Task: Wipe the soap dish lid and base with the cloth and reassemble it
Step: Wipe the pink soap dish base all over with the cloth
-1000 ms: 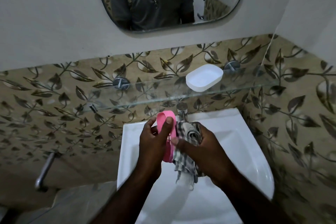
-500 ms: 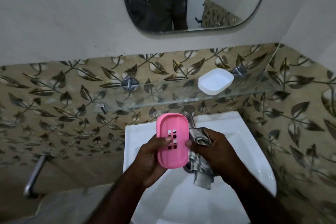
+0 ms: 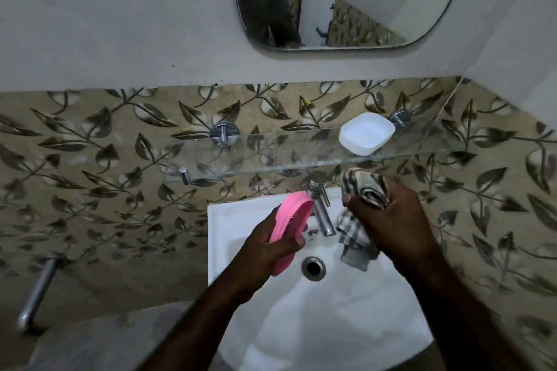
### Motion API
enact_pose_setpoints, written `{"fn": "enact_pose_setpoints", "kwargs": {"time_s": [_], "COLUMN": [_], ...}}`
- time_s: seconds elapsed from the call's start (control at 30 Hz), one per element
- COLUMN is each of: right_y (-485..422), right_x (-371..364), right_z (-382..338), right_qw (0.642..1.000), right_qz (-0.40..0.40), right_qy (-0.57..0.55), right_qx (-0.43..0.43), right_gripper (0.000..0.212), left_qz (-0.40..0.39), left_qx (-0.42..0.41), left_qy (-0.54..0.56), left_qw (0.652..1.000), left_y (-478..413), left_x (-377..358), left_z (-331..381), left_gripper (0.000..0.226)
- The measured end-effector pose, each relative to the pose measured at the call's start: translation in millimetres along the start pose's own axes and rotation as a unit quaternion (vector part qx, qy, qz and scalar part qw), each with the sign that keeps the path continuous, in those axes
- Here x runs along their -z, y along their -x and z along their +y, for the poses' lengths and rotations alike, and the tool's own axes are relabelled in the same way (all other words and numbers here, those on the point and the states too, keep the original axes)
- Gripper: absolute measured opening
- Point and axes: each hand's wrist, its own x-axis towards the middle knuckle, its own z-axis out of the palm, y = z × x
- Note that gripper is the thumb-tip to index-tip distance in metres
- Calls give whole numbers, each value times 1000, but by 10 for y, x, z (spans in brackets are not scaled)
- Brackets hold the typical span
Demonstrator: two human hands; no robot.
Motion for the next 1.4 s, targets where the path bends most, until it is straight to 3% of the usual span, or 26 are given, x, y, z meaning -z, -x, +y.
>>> {"fn": "enact_pose_setpoints", "kwargs": {"time_s": [0.07, 0.13, 0.2, 0.27, 0.33, 0.4, 0.43, 0.5, 0.6, 0.67, 0.73, 0.77, 0.83, 0.9, 0.97, 1.1, 1.2, 1.3, 1.4], "right_y": [118, 241, 322, 316, 288, 304, 337, 432, 523, 490, 453, 455, 533, 645, 627, 542, 456, 380, 350], "right_x": [-174, -372, -508, -526, -524, -578, -628, -764, -876, -896, -903, -928, -1006, -1055, -1054, -1020, -912, -753, -721], "right_z": [-113, -175, -154, -97, -47, -12, -13, -18, -8, 45, 57, 43, -10, -36, -25, -47, -156, -186, -150], "right_qw": [989, 948, 885, 857, 897, 954, 964, 944, 880, 900, 955, 965, 949, 901, 886, 940, 974, 965, 962], "right_qz": [-35, -66, -103, -149, -150, -107, -85, -49, -59, -45, -6, 8, 6, -23, -43, -58, -130, -234, -235], "right_qy": [95, 184, 272, 289, 244, 170, 152, 184, 274, 246, 162, 144, 179, 267, 302, 185, 42, -119, -137], "right_qx": [109, 251, 364, 400, 336, 223, 199, 270, 383, 358, 249, 218, 259, 340, 348, 282, 180, 22, -10], "right_gripper": [35, 44, 49, 55, 61, 77, 82, 82, 68, 66, 75, 76, 69, 65, 66, 62, 55, 46, 42], "left_qz": [-10, -16, -25, -1, 19, 24, 28, 25, 14, 12, 15, 19, 14, 0, -11, 2, 18, 44, 90], "left_qx": [1, -20, -47, -72, -81, -73, -70, -79, -126, -146, -137, -128, -138, -177, -205, -145, -154, -199, -241], "left_qy": [-40, -66, -96, -125, -150, -173, -180, -200, -236, -262, -288, -295, -288, -287, -299, -248, -210, -194, -221], "left_qw": [999, 997, 994, 990, 985, 982, 981, 976, 964, 954, 948, 947, 948, 941, 932, 958, 965, 960, 941], "left_y": [-15, 5, 33, 54, 68, 79, 84, 88, 89, 118, 137, 129, 112, 97, 98, 126, 178, 193, 152], "left_x": [-17, -52, -54, -16, 34, 77, 89, 139, 205, 243, 253, 259, 272, 273, 277, 260, 267, 290, 250], "left_z": [-3, 42, 83, 85, 52, 16, 32, 73, 89, 99, 99, 100, 89, 82, 73, -38, -6, 38, 65], "left_gripper": [43, 19, 24, 22, 11, 23, 26, 25, 21, 27, 38, 46, 48, 38, 39, 32, 20, 22, 24]}}
